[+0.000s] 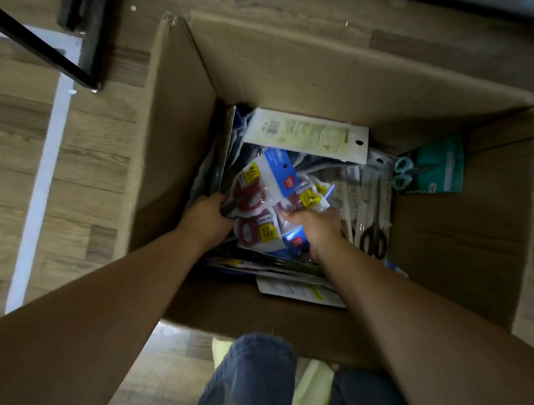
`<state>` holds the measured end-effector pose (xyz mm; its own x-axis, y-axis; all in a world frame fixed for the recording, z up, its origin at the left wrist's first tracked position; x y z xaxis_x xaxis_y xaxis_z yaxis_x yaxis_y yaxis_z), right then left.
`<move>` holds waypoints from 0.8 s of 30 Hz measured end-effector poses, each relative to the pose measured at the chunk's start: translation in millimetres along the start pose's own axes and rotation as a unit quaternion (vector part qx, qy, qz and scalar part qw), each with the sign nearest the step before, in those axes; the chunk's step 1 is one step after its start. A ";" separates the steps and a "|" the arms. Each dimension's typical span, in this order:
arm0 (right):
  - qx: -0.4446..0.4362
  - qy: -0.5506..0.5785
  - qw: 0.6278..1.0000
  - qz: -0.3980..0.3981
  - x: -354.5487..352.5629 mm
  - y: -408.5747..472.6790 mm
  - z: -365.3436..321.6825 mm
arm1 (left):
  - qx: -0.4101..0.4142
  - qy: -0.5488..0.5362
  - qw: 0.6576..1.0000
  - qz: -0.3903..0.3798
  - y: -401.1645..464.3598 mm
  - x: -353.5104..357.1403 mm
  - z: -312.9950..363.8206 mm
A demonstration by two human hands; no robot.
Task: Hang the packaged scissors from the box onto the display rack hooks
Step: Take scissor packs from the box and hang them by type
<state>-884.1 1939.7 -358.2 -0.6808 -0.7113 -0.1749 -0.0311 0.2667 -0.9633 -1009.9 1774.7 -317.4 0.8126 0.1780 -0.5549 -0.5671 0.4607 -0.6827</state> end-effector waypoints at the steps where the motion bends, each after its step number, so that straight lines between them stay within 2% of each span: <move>1: -0.012 0.007 1.000 0.020 -4.2 -6.2 -4.4 | 0.001 -0.002 1.000 0.003 -5.8 -3.7 3.2; 4: -0.051 -0.009 0.996 0.075 -16.6 -31.9 -21.7 | 0.003 -0.012 1.000 0.017 -29.8 -15.7 14.4; 11: -0.035 0.020 0.988 0.148 -87.3 -133.4 -38.2 | 0.013 -0.005 1.000 0.020 -102.5 -58.3 65.9; 20: -0.069 -0.020 0.993 0.092 -137.5 -304.6 -52.6 | 0.050 -0.025 0.998 0.037 -217.2 -142.8 175.5; 24: -0.120 -0.029 0.990 0.064 -158.2 -398.7 -80.1 | 0.116 -0.030 0.985 0.128 -278.7 -220.4 240.6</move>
<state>-822.6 1998.0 69.9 -0.6473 -0.6964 -0.3100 -0.1260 0.4989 -0.8575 -998.6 1816.3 109.6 0.6581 0.3618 -0.6604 -0.7138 0.5787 -0.3943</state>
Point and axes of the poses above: each hand's wrist, its own y-axis towards the middle knuckle, its own x-axis out of the palm, z = x × y, the point moved 9 cm from there along y, towards the middle knuckle, and after that the axes turned 15 degrees about x, right-handed, at the moved point
